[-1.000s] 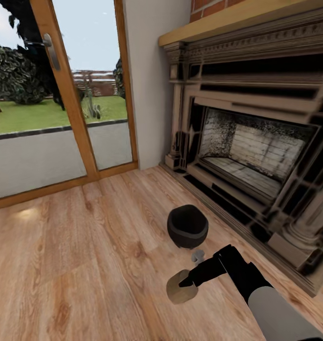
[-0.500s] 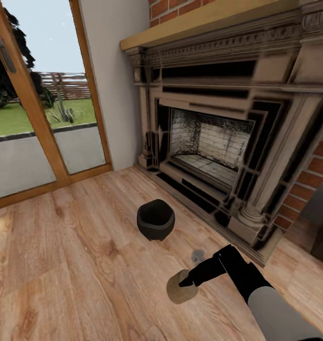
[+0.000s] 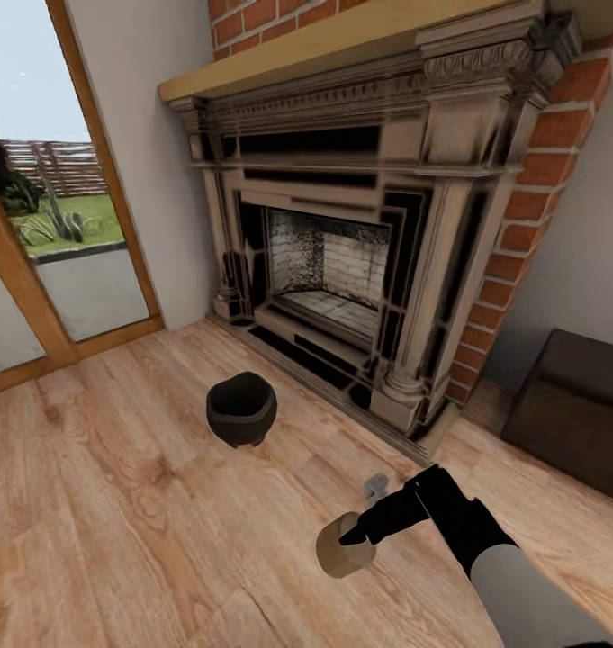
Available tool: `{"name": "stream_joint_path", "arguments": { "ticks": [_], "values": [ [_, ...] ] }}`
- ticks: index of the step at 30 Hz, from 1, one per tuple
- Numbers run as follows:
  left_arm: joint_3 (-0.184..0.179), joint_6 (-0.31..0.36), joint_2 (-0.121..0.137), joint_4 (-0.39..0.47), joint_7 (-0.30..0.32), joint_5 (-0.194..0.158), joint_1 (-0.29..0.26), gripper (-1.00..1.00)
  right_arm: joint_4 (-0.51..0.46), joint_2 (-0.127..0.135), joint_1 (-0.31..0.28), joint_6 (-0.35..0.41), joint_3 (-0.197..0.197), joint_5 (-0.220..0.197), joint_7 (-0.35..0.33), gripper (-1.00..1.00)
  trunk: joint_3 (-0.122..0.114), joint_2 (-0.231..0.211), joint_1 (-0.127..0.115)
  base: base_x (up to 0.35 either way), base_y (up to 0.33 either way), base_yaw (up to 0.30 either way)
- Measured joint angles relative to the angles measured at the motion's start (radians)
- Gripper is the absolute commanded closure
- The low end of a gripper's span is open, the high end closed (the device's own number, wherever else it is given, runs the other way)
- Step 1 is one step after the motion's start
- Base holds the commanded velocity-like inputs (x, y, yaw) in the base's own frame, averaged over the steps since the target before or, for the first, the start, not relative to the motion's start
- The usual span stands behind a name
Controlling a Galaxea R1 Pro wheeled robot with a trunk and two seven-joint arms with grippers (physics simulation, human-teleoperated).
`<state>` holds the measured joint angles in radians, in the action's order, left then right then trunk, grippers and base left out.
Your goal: Place each of the two pumpkins and all three candles from the living room inside a cabinet in the living room (use any cabinet), then make sure every cabinet is closed, and position the cauldron so it is next to a table in the living room.
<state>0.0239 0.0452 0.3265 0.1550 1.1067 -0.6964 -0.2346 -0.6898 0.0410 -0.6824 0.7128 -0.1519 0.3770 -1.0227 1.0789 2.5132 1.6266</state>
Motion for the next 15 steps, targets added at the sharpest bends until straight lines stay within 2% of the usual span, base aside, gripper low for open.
{"name": "stream_joint_path", "arguments": {
  "ticks": [8,15],
  "values": [
    [0.000,0.000,-0.001,0.000,-0.009,0.000,0.000,-1.00,0.000,0.000,0.000,0.000,0.000,0.000,0.000,1.00,-0.007,0.000,0.000,-0.070,-0.268,-0.271],
    [0.000,0.000,-0.001,0.000,-0.022,0.000,0.000,-1.00,0.000,0.000,0.000,0.000,0.000,0.000,0.000,1.00,-0.012,0.000,-0.001,0.111,-0.151,-0.271]
  ]
}}
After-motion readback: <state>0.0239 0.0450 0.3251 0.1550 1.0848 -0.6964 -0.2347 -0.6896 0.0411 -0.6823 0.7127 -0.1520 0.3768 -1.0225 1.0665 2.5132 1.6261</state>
